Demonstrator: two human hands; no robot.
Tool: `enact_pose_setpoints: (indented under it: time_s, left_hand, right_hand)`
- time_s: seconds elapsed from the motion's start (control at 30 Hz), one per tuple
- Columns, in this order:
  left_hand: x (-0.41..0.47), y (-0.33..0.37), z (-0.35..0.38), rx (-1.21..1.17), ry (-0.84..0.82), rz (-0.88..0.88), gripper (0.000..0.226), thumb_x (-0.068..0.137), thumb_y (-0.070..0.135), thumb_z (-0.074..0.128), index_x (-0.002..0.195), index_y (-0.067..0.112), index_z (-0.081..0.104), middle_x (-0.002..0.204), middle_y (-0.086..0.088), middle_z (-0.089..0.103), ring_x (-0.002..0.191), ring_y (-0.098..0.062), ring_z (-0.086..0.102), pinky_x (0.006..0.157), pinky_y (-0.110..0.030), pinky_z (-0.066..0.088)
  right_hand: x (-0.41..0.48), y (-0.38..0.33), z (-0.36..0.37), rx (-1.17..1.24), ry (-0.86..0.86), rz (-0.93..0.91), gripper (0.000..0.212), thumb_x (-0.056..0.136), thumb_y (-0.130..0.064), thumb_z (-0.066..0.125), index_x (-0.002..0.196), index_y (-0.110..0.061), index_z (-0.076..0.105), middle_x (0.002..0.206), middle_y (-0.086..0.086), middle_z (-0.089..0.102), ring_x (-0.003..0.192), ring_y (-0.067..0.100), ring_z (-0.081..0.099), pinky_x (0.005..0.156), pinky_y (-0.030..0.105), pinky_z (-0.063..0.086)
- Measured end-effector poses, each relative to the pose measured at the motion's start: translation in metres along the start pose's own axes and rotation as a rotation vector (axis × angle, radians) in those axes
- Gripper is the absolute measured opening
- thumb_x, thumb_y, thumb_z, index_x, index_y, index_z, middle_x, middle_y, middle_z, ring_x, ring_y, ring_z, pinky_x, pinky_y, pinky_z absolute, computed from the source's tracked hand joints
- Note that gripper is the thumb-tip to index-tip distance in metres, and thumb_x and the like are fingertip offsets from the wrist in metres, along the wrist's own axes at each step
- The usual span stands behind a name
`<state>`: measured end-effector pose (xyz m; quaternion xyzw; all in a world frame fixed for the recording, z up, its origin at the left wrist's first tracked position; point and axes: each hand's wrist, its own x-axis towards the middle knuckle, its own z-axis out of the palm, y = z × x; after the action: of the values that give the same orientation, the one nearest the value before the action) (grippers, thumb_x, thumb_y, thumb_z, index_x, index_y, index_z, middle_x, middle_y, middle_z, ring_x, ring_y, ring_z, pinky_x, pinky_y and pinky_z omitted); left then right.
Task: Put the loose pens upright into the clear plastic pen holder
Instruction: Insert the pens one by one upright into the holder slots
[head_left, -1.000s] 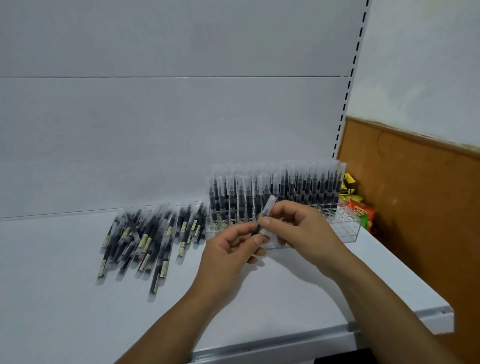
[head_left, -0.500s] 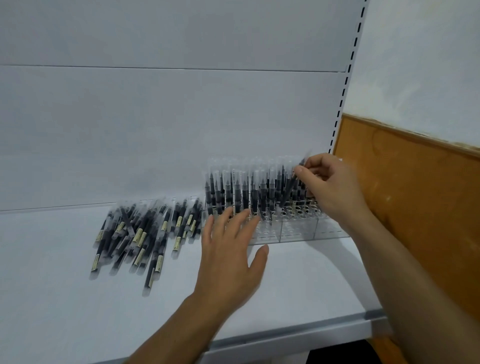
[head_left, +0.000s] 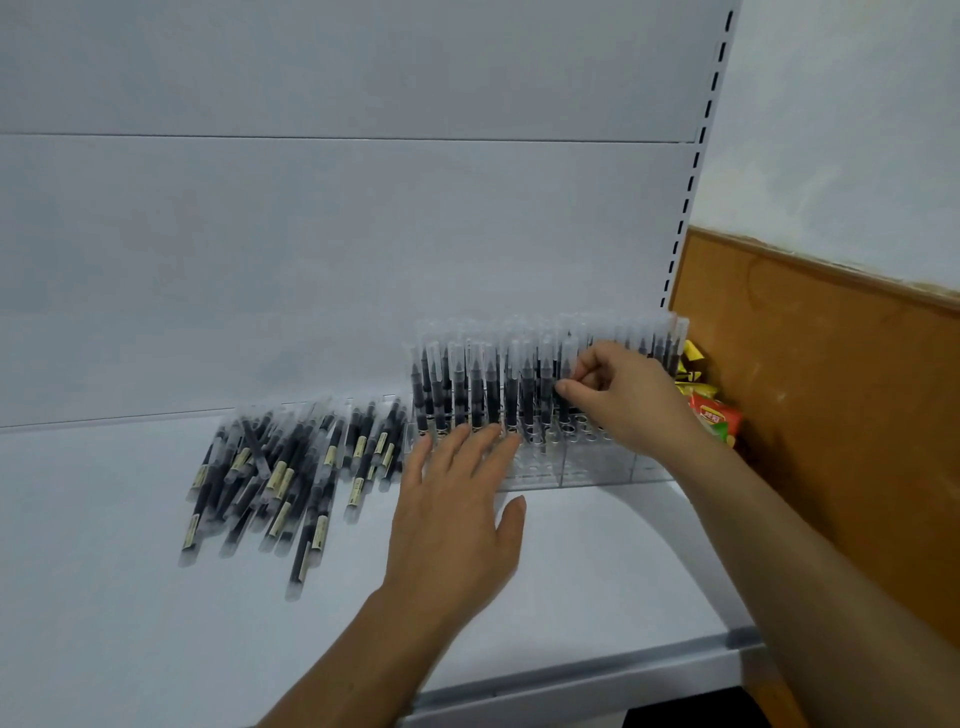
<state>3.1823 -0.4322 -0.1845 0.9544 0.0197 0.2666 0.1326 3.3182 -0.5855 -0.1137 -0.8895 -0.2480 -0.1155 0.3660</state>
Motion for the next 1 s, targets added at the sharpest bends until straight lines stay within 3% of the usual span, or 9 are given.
enact_pose_setpoints:
  time_s: [0.23, 0.37, 0.47, 0.6, 0.73, 0.83, 0.93, 1.0]
  left_hand:
    - [0.000, -0.001, 0.001, 0.005, -0.013, 0.010, 0.060, 0.092, 0.050, 0.044, 0.149, 0.037, 0.030, 0.155, 0.016, 0.029, 0.145, -0.007, 0.015, 0.120, -0.036, -0.003]
    - [-0.001, -0.001, -0.003, -0.028, -0.031, 0.027, 0.061, 0.093, 0.049, 0.045, 0.150, 0.038, 0.026, 0.157, 0.018, 0.024, 0.146, -0.004, 0.008, 0.118, -0.031, -0.012]
    - [0.001, -0.003, -0.009, -0.091, -0.039, 0.043, 0.058, 0.095, 0.046, 0.047, 0.149, 0.037, 0.029, 0.156, 0.019, 0.026, 0.145, -0.002, 0.010, 0.117, -0.027, -0.013]
    - [0.005, -0.012, -0.024, -0.152, -0.007, 0.059, 0.050, 0.096, 0.045, 0.050, 0.144, 0.037, 0.039, 0.149, 0.020, 0.036, 0.141, -0.003, 0.021, 0.120, -0.031, 0.003]
    - [0.004, -0.044, -0.050, -0.176, 0.093, 0.005, 0.039, 0.096, 0.040, 0.055, 0.134, 0.033, 0.053, 0.132, 0.021, 0.047, 0.125, -0.001, 0.038, 0.114, -0.034, 0.022]
    - [0.001, -0.082, -0.069, -0.183, 0.178, -0.095, 0.033, 0.093, 0.035, 0.058, 0.123, 0.024, 0.064, 0.122, 0.011, 0.061, 0.115, -0.008, 0.050, 0.103, -0.033, 0.038]
    - [-0.007, -0.120, -0.081, -0.147, 0.221, -0.262, 0.027, 0.091, 0.029, 0.063, 0.118, 0.025, 0.066, 0.112, 0.017, 0.059, 0.111, -0.010, 0.054, 0.091, -0.024, 0.038]
    - [-0.016, -0.141, -0.085, -0.123, 0.205, -0.365, 0.029, 0.091, 0.032, 0.062, 0.119, 0.026, 0.065, 0.116, 0.013, 0.062, 0.112, -0.012, 0.055, 0.088, -0.024, 0.037]
  right_hand:
    - [0.002, 0.000, 0.004, -0.072, -0.001, 0.021, 0.023, 0.087, -0.035, 0.069, 0.075, -0.031, 0.051, 0.073, -0.010, 0.058, 0.065, 0.004, 0.052, 0.055, 0.024, 0.040]
    - [0.002, -0.005, 0.003, -0.106, -0.006, 0.048, 0.023, 0.088, -0.037, 0.068, 0.074, -0.031, 0.050, 0.073, -0.011, 0.057, 0.067, 0.006, 0.052, 0.058, 0.028, 0.043]
    - [0.001, -0.010, -0.001, -0.180, -0.047, 0.053, 0.018, 0.089, -0.042, 0.066, 0.080, -0.030, 0.056, 0.077, -0.011, 0.059, 0.076, 0.013, 0.058, 0.068, 0.033, 0.052]
    - [-0.004, -0.015, -0.009, -0.315, -0.046, 0.054, 0.028, 0.088, -0.054, 0.061, 0.090, -0.026, 0.063, 0.086, -0.006, 0.065, 0.083, 0.015, 0.061, 0.075, 0.036, 0.055]
    - [-0.016, -0.029, -0.007, -0.510, -0.049, -0.012, 0.027, 0.093, -0.054, 0.052, 0.083, -0.030, 0.060, 0.081, -0.007, 0.066, 0.075, 0.014, 0.059, 0.060, 0.027, 0.045]
    - [-0.030, -0.059, 0.014, -0.443, -0.126, -0.117, 0.026, 0.093, -0.052, 0.052, 0.081, -0.032, 0.062, 0.072, -0.013, 0.062, 0.063, 0.004, 0.054, 0.052, 0.022, 0.035]
    - [-0.043, -0.092, 0.050, -0.296, -0.268, -0.228, 0.023, 0.093, -0.051, 0.054, 0.082, -0.033, 0.062, 0.079, -0.015, 0.065, 0.068, 0.004, 0.057, 0.059, 0.025, 0.045]
    - [-0.048, -0.110, 0.079, -0.275, -0.336, -0.309, 0.022, 0.093, -0.050, 0.053, 0.088, -0.031, 0.063, 0.085, -0.012, 0.066, 0.073, 0.009, 0.059, 0.064, 0.028, 0.046]
